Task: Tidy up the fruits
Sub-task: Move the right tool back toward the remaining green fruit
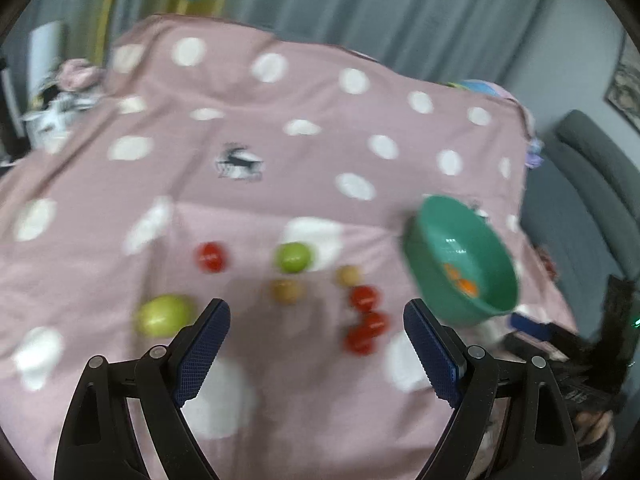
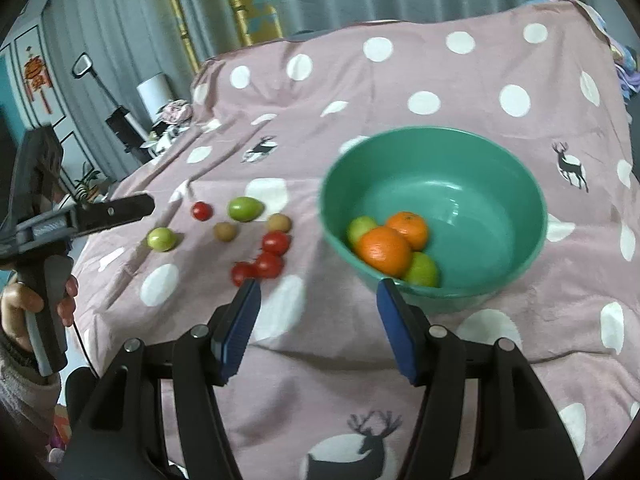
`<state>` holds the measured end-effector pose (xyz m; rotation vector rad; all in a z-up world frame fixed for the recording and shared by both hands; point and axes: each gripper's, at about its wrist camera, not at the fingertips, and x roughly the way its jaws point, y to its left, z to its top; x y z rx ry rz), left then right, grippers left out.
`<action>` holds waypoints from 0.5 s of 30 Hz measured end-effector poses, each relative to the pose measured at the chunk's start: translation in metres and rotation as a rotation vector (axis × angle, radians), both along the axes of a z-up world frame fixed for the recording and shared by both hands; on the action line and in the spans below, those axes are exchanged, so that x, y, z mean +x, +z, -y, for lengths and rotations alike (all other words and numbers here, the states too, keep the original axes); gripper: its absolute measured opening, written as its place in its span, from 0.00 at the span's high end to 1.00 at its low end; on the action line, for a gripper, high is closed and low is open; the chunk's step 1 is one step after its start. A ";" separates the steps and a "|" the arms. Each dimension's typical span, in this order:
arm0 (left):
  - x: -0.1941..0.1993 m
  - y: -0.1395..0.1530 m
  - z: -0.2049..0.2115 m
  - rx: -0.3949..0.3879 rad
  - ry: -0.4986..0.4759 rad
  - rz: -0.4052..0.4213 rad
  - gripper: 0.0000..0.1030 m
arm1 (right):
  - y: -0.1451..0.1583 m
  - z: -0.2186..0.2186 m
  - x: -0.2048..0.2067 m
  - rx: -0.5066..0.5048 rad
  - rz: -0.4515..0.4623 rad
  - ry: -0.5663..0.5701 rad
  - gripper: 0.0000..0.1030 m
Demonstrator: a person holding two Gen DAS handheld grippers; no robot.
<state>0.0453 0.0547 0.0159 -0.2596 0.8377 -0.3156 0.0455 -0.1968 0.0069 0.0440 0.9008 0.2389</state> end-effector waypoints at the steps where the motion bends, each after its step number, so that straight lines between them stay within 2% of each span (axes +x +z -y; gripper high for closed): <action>1: -0.007 -0.003 -0.010 0.034 0.019 -0.001 0.14 | 0.001 -0.004 -0.001 0.004 -0.001 0.010 0.41; 6: -0.032 -0.019 -0.037 0.126 0.046 -0.011 0.14 | -0.002 -0.025 -0.006 0.017 -0.017 0.069 0.41; 15: -0.041 -0.029 -0.061 0.063 0.081 -0.002 0.14 | -0.016 -0.063 0.002 0.009 -0.071 0.141 0.41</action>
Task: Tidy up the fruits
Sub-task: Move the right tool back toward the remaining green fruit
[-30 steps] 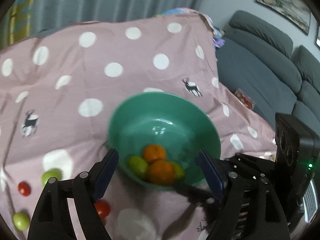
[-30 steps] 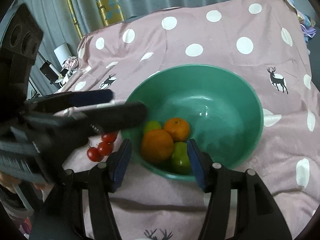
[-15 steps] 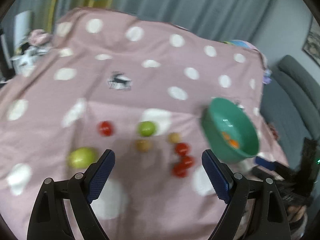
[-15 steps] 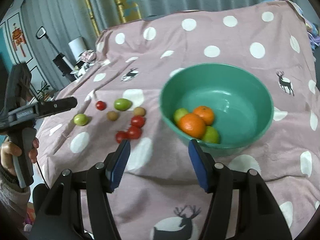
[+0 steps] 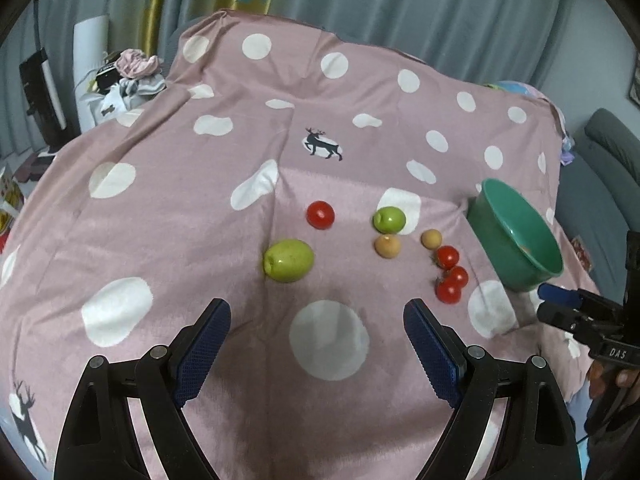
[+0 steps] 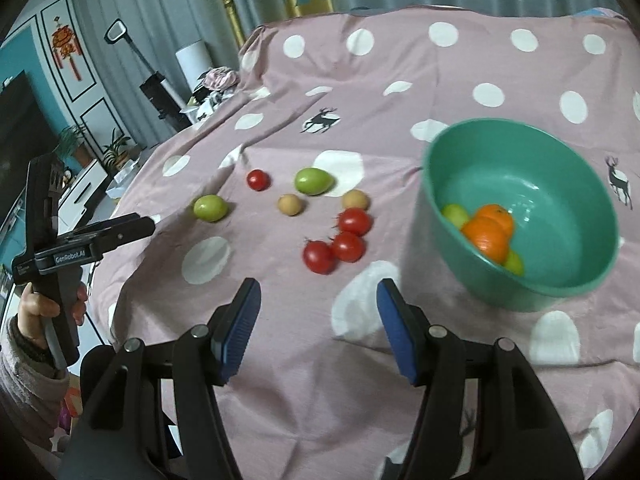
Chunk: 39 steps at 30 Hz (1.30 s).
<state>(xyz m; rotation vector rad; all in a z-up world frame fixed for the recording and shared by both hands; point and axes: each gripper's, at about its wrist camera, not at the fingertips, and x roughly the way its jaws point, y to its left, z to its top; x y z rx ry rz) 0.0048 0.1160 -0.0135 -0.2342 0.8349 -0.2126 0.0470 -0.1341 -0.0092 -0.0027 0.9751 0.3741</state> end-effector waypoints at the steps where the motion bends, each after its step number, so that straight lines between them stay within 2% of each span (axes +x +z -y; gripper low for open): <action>1: 0.001 -0.001 0.000 0.000 -0.004 0.002 0.14 | 0.000 -0.002 0.001 0.001 -0.002 0.005 0.41; 4: 0.006 -0.003 0.005 0.000 -0.037 0.011 0.16 | -0.003 -0.008 0.006 -0.005 -0.010 0.015 0.41; 6: 0.011 -0.004 0.009 0.009 -0.062 0.014 0.21 | -0.004 -0.010 0.008 -0.008 -0.017 0.019 0.41; 9: 0.023 -0.008 0.017 0.043 -0.101 0.010 0.30 | -0.006 -0.013 0.014 0.000 -0.024 0.026 0.41; 15: 0.042 -0.017 0.028 0.139 -0.148 0.004 0.40 | -0.012 -0.017 0.030 0.038 -0.049 0.026 0.42; 22: 0.059 -0.030 0.027 0.179 -0.173 -0.023 0.43 | -0.014 -0.027 0.056 0.018 -0.042 0.032 0.42; 26: 0.064 -0.028 0.023 0.154 -0.186 -0.023 0.43 | -0.016 -0.032 0.074 0.030 -0.048 0.037 0.42; 29: 0.066 -0.028 0.024 0.170 -0.205 -0.019 0.43 | -0.021 -0.038 0.087 0.032 -0.061 0.042 0.42; 32: 0.067 -0.025 0.024 0.137 -0.237 -0.011 0.43 | -0.027 -0.044 0.101 0.030 -0.078 0.046 0.42; 35: 0.076 -0.029 0.019 0.187 -0.177 -0.025 0.43 | -0.033 -0.050 0.113 0.020 -0.088 0.049 0.42; 37: 0.080 -0.032 0.018 0.175 -0.184 -0.041 0.43 | -0.036 -0.053 0.120 0.015 -0.095 0.048 0.42; 39: 0.083 -0.037 0.023 0.205 -0.210 -0.059 0.43 | -0.040 -0.055 0.125 0.014 -0.105 0.048 0.43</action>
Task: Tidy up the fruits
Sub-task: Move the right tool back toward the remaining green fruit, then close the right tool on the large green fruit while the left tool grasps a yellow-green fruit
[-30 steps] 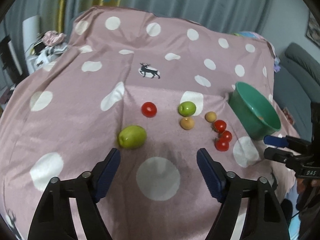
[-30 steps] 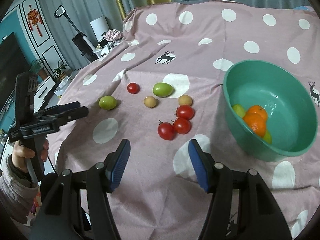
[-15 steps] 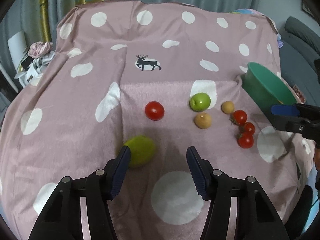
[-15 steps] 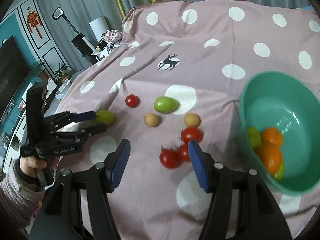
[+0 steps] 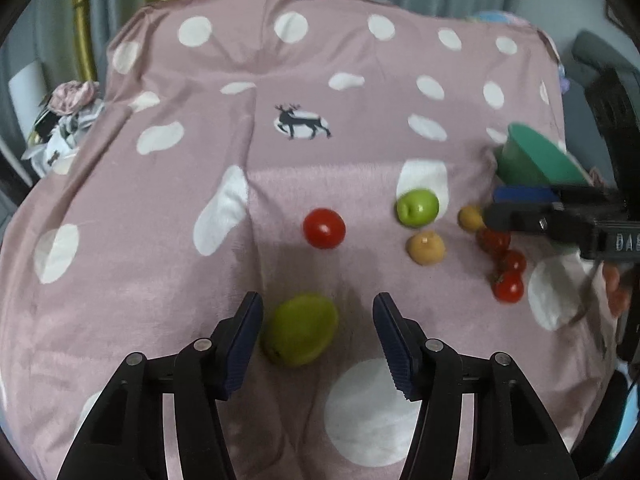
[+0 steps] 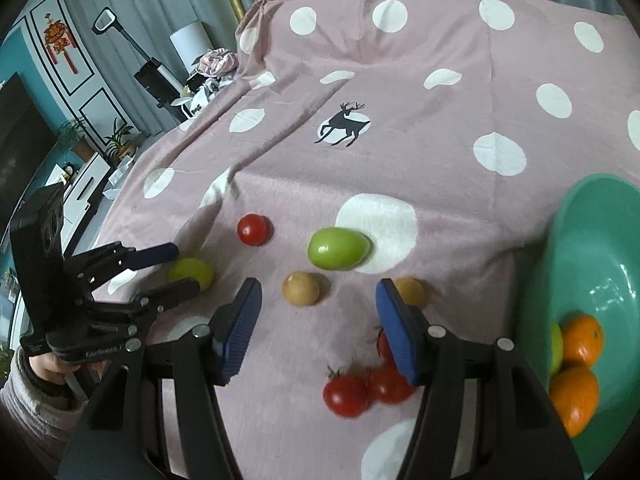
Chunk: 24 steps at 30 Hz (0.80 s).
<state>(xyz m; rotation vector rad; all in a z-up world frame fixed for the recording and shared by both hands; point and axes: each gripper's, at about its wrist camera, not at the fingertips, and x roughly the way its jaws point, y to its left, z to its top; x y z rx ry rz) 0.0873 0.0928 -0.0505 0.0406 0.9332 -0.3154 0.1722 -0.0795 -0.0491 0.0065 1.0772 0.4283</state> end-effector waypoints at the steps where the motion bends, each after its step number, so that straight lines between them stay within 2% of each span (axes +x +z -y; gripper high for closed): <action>1: 0.001 -0.002 0.003 0.016 -0.010 -0.008 0.43 | -0.003 -0.002 0.004 -0.006 -0.005 0.002 0.44; 5: 0.000 -0.007 0.010 0.067 -0.054 -0.008 0.43 | -0.011 -0.007 0.014 -0.033 -0.017 0.012 0.45; 7: 0.000 -0.009 0.012 0.068 -0.075 -0.018 0.48 | -0.017 -0.010 0.021 -0.049 -0.028 0.017 0.47; 8: 0.001 -0.014 0.014 0.062 -0.094 -0.057 0.60 | -0.020 -0.011 0.024 -0.056 -0.032 0.018 0.47; 9: 0.001 -0.019 0.015 0.054 -0.109 -0.085 0.66 | -0.023 -0.013 0.026 -0.064 -0.035 0.019 0.48; 11: -0.003 -0.021 0.019 0.078 -0.135 -0.065 0.66 | -0.028 -0.015 0.034 -0.074 -0.043 0.021 0.49; 17: 0.009 -0.019 0.009 -0.010 -0.083 -0.077 0.66 | -0.038 -0.022 0.048 -0.094 -0.057 0.023 0.50; 24: 0.014 -0.020 0.014 -0.005 -0.089 -0.088 0.66 | -0.051 -0.022 0.056 -0.085 -0.079 0.016 0.55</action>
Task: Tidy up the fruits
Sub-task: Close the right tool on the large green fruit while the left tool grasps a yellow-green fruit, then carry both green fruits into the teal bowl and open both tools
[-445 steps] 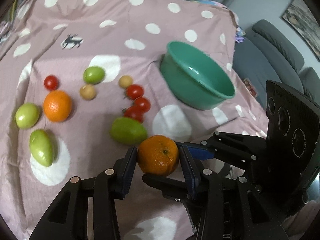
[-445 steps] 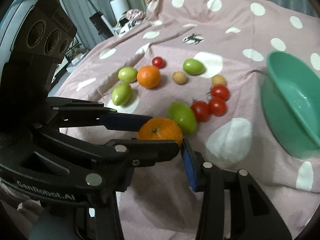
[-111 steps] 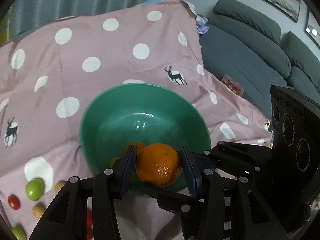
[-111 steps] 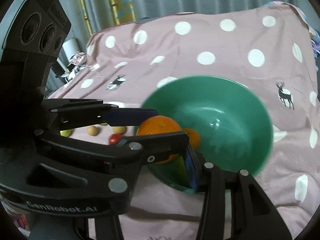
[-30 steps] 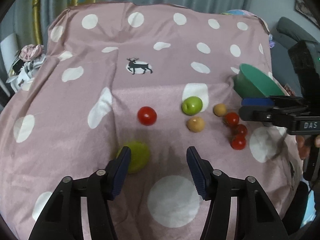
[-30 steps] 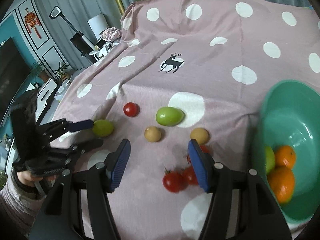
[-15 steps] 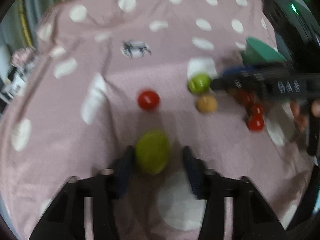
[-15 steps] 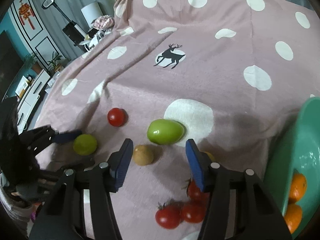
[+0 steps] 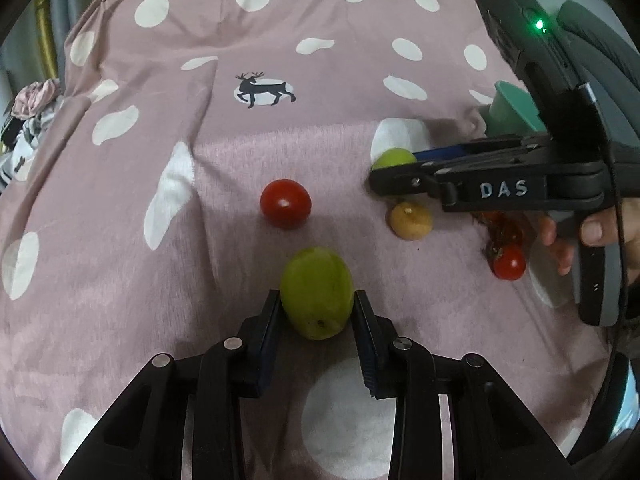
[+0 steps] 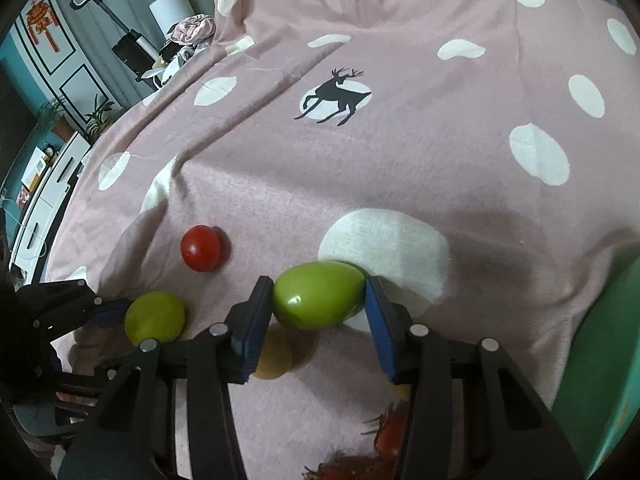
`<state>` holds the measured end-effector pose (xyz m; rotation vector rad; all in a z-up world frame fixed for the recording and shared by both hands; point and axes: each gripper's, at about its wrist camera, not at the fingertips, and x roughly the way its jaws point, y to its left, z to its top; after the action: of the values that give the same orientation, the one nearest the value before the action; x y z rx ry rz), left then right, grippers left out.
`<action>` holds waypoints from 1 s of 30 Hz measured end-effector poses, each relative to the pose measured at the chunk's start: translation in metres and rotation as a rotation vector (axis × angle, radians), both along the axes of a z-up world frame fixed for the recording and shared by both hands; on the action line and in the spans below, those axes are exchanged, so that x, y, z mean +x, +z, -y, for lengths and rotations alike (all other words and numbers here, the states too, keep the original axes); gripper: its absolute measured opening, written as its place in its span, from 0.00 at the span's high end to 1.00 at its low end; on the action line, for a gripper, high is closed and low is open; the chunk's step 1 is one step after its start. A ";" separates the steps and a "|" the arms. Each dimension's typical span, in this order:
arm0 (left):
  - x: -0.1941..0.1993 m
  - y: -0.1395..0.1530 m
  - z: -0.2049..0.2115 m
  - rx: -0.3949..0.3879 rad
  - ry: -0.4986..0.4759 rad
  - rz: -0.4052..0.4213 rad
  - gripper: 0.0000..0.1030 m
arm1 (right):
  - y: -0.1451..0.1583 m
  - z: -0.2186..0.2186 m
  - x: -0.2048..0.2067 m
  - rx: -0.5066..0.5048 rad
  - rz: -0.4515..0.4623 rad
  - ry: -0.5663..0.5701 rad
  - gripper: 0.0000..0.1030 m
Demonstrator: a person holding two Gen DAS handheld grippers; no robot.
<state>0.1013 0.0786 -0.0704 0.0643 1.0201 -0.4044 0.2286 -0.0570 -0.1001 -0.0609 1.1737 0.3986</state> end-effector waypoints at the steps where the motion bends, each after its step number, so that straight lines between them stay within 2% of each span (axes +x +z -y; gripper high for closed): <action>1: 0.001 0.000 -0.001 -0.002 0.004 -0.003 0.66 | -0.001 -0.001 0.000 0.001 0.003 -0.001 0.56; 9: 0.003 0.001 0.000 0.002 0.007 -0.001 0.66 | -0.001 0.000 -0.001 0.009 0.015 -0.008 0.56; 13: -0.001 0.007 0.001 -0.008 0.013 0.020 0.66 | 0.009 0.006 -0.008 0.037 0.034 -0.024 0.56; 18: -0.014 0.021 0.007 -0.023 0.002 0.053 0.66 | 0.029 0.016 -0.028 0.077 0.076 -0.031 0.56; 26: -0.036 0.042 0.012 -0.086 0.045 0.095 0.66 | 0.048 0.033 -0.075 0.129 0.112 -0.042 0.56; 30: -0.046 0.051 0.018 -0.092 0.051 0.115 0.66 | 0.058 0.040 -0.097 0.158 0.123 -0.047 0.56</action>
<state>0.0554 0.0605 -0.0191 -0.0206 0.8866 -0.3962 0.1319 -0.0970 -0.0425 0.0786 1.0177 0.4393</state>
